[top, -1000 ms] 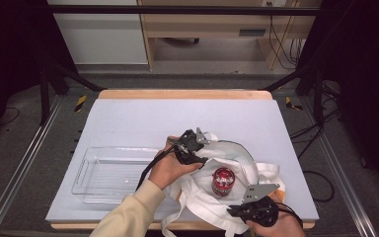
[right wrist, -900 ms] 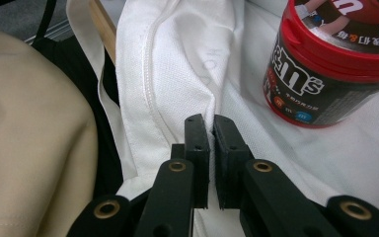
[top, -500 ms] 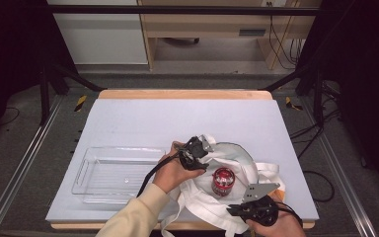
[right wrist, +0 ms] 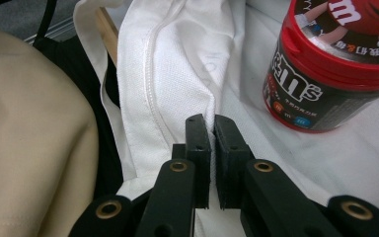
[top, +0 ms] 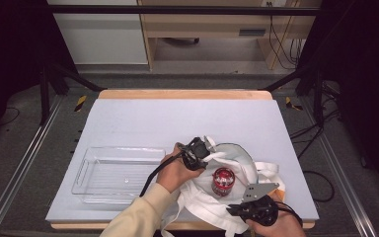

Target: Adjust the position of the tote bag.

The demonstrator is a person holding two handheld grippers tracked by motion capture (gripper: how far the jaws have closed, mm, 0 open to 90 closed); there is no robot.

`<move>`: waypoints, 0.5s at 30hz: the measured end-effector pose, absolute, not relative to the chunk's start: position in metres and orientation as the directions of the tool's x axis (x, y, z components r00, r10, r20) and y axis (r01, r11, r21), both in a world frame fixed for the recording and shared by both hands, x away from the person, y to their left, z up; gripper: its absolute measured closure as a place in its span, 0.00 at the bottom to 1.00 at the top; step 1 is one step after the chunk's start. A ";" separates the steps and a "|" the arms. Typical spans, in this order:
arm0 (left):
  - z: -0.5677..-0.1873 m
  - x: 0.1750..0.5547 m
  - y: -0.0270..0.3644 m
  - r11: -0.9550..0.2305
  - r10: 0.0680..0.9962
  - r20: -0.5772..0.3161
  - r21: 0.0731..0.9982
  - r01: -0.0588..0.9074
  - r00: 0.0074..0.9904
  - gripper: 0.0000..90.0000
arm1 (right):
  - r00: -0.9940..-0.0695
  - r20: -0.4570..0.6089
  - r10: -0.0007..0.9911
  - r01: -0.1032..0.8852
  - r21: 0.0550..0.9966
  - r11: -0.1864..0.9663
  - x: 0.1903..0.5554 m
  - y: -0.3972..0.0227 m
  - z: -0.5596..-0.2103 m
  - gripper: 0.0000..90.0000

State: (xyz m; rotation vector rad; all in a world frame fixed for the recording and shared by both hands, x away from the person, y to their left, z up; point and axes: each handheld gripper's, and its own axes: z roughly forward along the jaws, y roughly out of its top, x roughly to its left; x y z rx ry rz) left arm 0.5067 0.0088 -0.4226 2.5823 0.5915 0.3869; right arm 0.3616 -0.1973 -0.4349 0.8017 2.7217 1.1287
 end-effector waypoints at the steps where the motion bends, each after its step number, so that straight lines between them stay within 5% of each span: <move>1: -0.422 0.508 0.009 -0.800 0.469 0.156 0.492 0.343 0.869 0.81 | -0.859 0.115 0.499 0.436 0.676 0.594 0.361 -0.197 -0.435 0.96; 15: -0.413 0.518 0.013 -0.764 0.512 0.134 0.523 0.378 0.849 0.91 | -0.877 0.112 0.467 0.422 0.644 0.638 0.357 -0.193 -0.436 0.97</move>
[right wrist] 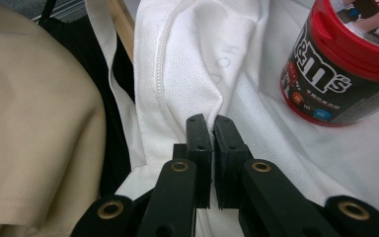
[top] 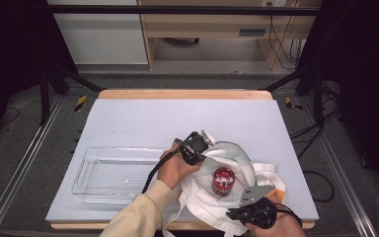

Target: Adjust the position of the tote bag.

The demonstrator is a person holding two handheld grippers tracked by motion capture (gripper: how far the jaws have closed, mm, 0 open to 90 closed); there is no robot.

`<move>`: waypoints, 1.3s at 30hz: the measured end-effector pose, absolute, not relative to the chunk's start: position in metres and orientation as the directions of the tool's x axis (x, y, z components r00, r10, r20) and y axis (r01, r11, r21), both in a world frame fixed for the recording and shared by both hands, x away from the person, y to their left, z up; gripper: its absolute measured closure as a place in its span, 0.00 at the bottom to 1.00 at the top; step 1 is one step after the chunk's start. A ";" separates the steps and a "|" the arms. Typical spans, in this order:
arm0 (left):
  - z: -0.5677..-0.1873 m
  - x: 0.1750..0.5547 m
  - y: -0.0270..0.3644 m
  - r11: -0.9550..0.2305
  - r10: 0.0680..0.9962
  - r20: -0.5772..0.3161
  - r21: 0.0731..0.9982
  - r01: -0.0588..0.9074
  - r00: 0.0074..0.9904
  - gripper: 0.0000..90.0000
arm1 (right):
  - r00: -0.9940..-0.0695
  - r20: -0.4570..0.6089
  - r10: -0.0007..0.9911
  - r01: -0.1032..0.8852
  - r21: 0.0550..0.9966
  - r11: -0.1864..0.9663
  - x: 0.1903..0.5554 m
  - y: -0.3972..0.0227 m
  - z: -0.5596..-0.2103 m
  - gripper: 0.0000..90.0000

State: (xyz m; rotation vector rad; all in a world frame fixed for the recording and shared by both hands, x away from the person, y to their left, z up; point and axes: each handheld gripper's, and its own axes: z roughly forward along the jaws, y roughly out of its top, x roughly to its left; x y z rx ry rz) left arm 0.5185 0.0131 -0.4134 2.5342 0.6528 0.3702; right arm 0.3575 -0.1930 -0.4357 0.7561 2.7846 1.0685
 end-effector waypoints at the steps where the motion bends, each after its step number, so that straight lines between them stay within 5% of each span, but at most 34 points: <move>1: -0.412 0.519 0.014 -0.759 0.515 0.133 0.529 0.380 0.847 0.91 | -0.878 0.113 0.465 0.421 0.642 0.640 0.357 -0.193 -0.436 0.97; 26: -0.417 0.523 0.017 -0.729 0.555 0.110 0.541 0.419 0.824 0.86 | -0.887 0.148 0.438 0.428 0.622 0.656 0.358 -0.191 -0.447 0.95; 33: -0.399 0.503 0.035 -0.666 0.573 0.099 0.635 0.392 0.813 0.54 | -0.872 0.096 0.480 0.416 0.661 0.624 0.357 -0.197 -0.432 0.65; 39: -0.378 0.477 0.056 -0.629 0.571 0.095 0.689 0.360 0.816 0.42 | -0.850 0.049 0.524 0.411 0.684 0.603 0.361 -0.204 -0.414 0.46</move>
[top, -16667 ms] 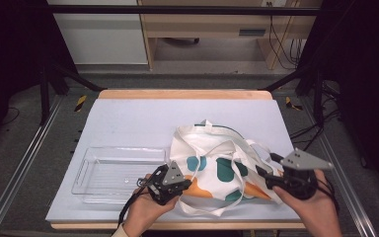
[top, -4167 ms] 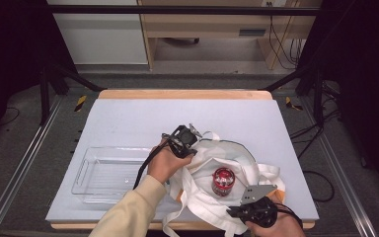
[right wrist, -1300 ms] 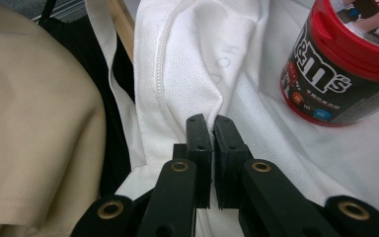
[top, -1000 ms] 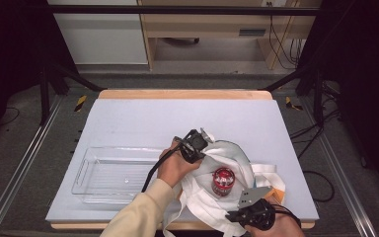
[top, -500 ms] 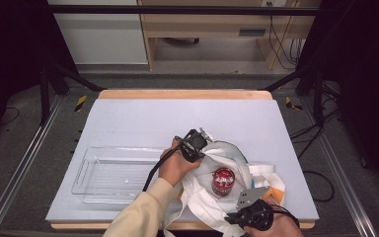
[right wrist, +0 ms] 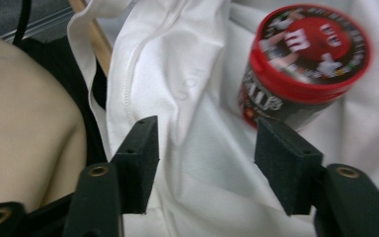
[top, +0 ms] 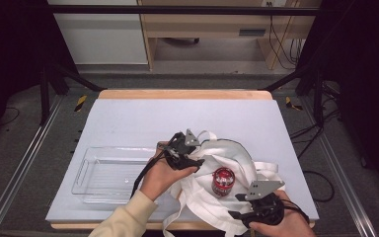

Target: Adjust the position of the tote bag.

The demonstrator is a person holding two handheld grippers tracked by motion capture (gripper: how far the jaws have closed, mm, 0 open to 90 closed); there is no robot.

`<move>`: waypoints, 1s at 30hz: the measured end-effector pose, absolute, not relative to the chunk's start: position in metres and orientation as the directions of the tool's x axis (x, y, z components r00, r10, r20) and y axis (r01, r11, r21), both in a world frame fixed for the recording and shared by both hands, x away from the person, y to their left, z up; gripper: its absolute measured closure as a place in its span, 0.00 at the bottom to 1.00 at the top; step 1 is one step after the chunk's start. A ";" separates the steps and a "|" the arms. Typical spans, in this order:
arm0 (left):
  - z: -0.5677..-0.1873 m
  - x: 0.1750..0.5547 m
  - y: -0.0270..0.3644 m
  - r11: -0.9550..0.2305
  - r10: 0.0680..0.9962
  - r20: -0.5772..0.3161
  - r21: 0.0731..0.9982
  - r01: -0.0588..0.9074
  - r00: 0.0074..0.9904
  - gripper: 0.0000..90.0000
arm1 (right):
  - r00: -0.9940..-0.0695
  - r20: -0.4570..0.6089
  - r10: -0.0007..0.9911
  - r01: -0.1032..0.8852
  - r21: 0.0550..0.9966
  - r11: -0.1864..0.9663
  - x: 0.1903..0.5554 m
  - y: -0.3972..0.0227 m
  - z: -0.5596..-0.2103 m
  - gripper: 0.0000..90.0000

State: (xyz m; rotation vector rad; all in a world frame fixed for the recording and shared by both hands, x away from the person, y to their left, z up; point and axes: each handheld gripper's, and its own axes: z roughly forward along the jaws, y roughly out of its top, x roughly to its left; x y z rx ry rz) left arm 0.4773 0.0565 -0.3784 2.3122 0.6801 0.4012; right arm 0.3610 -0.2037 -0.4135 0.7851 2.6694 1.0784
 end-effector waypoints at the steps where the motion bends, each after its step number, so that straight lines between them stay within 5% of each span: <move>1: -0.376 0.473 0.061 -0.620 0.577 0.094 0.697 0.360 0.811 0.41 | -0.844 0.046 0.535 0.416 0.686 0.597 0.362 -0.205 -0.410 0.44; 30: -0.385 0.421 0.096 -0.587 0.630 0.098 0.710 0.389 0.770 0.25 | -0.604 -0.067 0.794 0.503 0.741 0.445 0.430 -0.230 -0.360 0.34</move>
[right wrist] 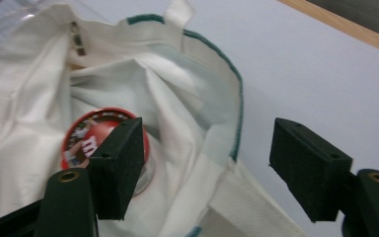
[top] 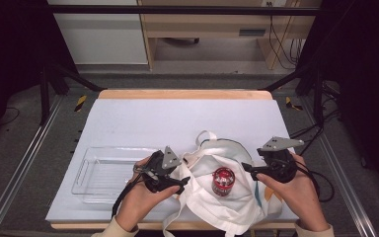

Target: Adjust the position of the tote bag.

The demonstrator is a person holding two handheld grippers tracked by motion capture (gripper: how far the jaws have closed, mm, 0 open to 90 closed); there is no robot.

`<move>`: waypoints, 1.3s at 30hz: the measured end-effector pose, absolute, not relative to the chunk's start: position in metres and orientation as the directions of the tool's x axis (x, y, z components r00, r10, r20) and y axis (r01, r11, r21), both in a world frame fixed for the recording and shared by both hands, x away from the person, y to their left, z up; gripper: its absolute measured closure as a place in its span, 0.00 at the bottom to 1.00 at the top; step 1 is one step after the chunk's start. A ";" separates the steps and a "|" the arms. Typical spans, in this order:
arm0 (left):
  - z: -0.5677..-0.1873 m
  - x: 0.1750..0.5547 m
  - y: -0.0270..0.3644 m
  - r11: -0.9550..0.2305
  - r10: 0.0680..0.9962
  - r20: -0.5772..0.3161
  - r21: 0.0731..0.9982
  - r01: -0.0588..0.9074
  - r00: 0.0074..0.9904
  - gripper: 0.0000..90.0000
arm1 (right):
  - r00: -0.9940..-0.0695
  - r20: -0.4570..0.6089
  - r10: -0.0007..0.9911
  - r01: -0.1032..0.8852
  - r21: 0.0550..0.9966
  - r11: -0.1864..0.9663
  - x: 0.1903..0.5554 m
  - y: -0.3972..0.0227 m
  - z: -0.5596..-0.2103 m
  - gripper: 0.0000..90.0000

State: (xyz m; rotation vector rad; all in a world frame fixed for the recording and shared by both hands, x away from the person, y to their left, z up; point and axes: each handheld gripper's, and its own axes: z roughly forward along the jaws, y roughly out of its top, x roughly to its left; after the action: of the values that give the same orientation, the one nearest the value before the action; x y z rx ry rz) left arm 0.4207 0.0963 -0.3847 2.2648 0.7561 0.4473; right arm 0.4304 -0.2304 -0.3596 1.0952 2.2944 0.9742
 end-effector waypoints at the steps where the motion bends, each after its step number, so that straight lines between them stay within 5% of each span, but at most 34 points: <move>1: -0.387 0.418 0.096 -0.586 0.629 0.096 0.711 0.389 0.772 0.24 | -0.597 -0.074 0.799 0.505 0.740 0.445 0.432 -0.231 -0.361 0.34; 27: -0.422 0.389 0.090 -0.615 0.615 0.072 0.666 0.421 0.785 0.24 | -0.554 -0.083 0.828 0.543 0.718 0.436 0.436 -0.241 -0.382 0.37; 34: -0.425 0.391 0.077 -0.611 0.597 0.052 0.676 0.412 0.800 0.35 | -0.556 -0.096 0.825 0.548 0.704 0.451 0.438 -0.238 -0.389 0.43; 39: -0.431 0.392 0.071 -0.620 0.591 0.053 0.668 0.411 0.805 0.52 | -0.575 -0.136 0.807 0.537 0.681 0.498 0.438 -0.234 -0.395 0.58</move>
State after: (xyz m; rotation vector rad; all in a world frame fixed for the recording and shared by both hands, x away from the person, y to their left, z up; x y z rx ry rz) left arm 0.3920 0.0707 -0.4314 2.3243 0.7354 0.3532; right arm 0.4384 -0.2339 -0.3953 1.1087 2.3042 0.8247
